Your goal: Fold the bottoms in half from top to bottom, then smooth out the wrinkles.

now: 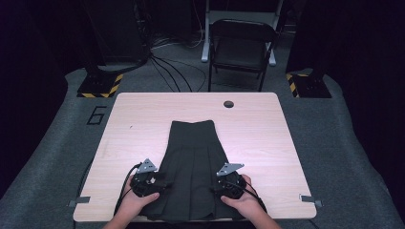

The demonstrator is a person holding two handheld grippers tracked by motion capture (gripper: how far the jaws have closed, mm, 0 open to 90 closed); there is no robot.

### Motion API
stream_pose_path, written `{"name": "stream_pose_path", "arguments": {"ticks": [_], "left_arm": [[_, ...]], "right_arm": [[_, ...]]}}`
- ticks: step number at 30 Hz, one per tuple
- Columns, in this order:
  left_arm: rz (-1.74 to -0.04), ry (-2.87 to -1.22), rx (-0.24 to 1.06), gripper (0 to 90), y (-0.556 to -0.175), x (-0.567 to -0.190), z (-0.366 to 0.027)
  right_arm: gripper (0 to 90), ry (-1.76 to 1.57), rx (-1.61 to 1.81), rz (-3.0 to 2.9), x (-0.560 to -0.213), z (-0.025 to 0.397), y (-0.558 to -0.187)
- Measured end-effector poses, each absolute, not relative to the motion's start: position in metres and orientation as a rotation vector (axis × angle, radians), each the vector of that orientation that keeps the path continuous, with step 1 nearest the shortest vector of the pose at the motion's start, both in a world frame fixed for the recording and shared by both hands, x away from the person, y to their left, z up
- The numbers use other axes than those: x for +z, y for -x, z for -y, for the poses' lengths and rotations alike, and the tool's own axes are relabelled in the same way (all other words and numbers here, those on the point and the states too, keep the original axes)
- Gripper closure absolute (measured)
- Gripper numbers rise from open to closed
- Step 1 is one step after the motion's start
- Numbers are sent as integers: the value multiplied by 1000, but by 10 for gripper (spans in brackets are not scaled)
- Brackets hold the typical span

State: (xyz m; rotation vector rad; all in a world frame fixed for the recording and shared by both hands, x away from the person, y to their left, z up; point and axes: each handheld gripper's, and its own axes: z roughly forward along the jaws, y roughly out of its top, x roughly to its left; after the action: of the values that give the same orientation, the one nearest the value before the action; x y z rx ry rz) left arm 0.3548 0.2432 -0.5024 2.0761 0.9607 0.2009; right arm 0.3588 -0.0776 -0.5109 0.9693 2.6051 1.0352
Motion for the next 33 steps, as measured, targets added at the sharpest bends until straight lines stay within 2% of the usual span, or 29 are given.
{"name": "stream_pose_path", "arguments": {"ticks": [10,14,27,33], "left_arm": [[-989,-2048,209,389,-364,-493,-244],[-995,-2000,207,391,-373,-485,-246],[-1001,-1992,216,409,-405,-460,-241],[-981,-1997,262,417,-420,-445,-238]], "right_arm": [[479,-959,1030,-2603,-511,78,-359],[479,-959,1021,-2609,-510,78,-358],[476,-944,1014,-2609,-510,78,-357],[474,-933,1013,-2620,-510,78,-357]]}}
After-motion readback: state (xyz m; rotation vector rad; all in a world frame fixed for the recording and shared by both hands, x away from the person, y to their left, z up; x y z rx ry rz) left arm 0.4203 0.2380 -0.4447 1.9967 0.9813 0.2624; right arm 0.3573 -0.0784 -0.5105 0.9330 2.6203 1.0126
